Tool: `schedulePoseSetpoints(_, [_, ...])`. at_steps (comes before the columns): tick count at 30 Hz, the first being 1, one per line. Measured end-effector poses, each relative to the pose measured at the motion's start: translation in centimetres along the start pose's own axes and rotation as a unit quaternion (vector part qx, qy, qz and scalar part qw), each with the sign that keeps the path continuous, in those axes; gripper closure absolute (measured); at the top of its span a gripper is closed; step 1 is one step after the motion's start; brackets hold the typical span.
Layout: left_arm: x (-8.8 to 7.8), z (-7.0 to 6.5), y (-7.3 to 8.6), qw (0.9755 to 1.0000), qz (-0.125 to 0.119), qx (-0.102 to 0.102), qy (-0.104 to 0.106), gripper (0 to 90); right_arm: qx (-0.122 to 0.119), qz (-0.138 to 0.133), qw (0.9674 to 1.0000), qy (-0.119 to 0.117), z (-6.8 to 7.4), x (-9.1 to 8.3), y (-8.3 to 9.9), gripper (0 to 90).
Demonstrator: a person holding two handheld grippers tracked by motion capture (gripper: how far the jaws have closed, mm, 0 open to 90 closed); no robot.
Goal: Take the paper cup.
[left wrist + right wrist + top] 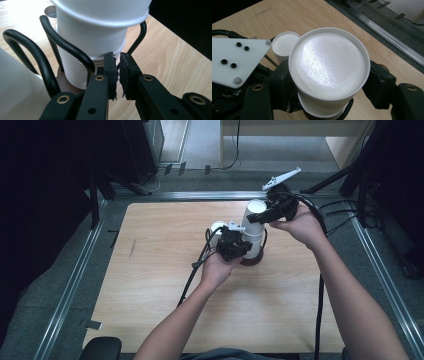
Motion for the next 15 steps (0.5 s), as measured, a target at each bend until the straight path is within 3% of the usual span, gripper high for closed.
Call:
schedulePoseSetpoints(10, [-0.1, 0.0, 0.0, 1.0, 0.002, 0.006, 0.001, 81.3, 0.004, -0.01, 0.9999, 0.003, 0.1, -1.9, -1.3, 31.9])
schedulePoseSetpoints(15, [-0.4, -0.2, -0.2, 0.9998, -0.013, 0.011, 0.006, 80.4, 0.007, -0.012, 0.9999, 0.0, 0.0, -2.9, -1.9, 32.0])
Point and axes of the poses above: each handheld gripper's, and its own axes: x roughly forward along the jaws, y roughly out of its underside, z roughly to its left, the point moved 1 cm from there along x, roughly forward along the jaws, and after that the axes turned 12 degrees about y, right-handed, at the moved point
